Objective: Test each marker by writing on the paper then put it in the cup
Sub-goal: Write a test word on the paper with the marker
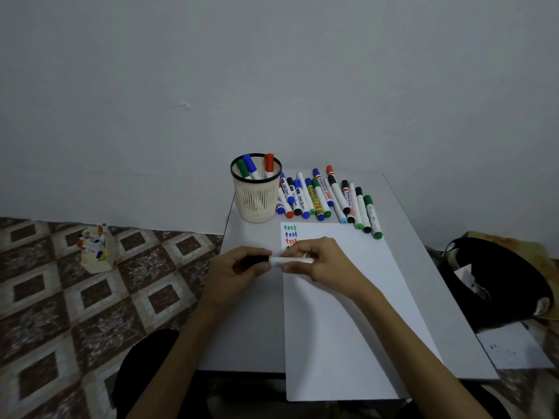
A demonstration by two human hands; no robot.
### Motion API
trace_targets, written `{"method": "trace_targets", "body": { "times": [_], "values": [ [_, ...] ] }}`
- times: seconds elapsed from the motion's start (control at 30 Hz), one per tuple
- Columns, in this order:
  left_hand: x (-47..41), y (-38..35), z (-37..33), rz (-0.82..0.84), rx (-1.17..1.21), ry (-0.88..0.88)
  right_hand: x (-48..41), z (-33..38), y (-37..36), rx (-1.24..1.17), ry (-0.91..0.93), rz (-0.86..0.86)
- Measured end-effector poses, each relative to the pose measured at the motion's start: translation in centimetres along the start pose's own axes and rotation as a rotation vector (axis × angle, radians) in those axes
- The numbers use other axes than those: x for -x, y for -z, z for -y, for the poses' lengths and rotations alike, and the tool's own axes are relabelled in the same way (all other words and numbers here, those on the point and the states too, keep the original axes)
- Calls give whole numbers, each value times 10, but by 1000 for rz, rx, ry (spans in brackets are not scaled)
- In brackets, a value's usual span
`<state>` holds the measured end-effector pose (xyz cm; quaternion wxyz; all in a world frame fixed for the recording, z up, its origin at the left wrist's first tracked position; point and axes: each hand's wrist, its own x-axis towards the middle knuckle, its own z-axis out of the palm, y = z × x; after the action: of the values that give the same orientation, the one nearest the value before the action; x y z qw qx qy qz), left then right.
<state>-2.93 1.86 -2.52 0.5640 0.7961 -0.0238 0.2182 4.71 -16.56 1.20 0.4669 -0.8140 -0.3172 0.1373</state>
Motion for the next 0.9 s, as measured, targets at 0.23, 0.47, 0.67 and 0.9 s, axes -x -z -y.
{"method": "trace_targets", "body": {
  "times": [0.23,0.47,0.67,0.9],
  "values": [
    [1,3,3,20,-157,-227,-2,4,2,-126,-95,88],
    [-2,3,3,7,-254,-384,-5,7,8,-156,-162,213],
    [-3,1,5,-77,-205,-377,-21,20,26,267,48,251],
    [-3,-13,13,98,-335,-46,-71,43,63,619,92,-80]
  ]
}}
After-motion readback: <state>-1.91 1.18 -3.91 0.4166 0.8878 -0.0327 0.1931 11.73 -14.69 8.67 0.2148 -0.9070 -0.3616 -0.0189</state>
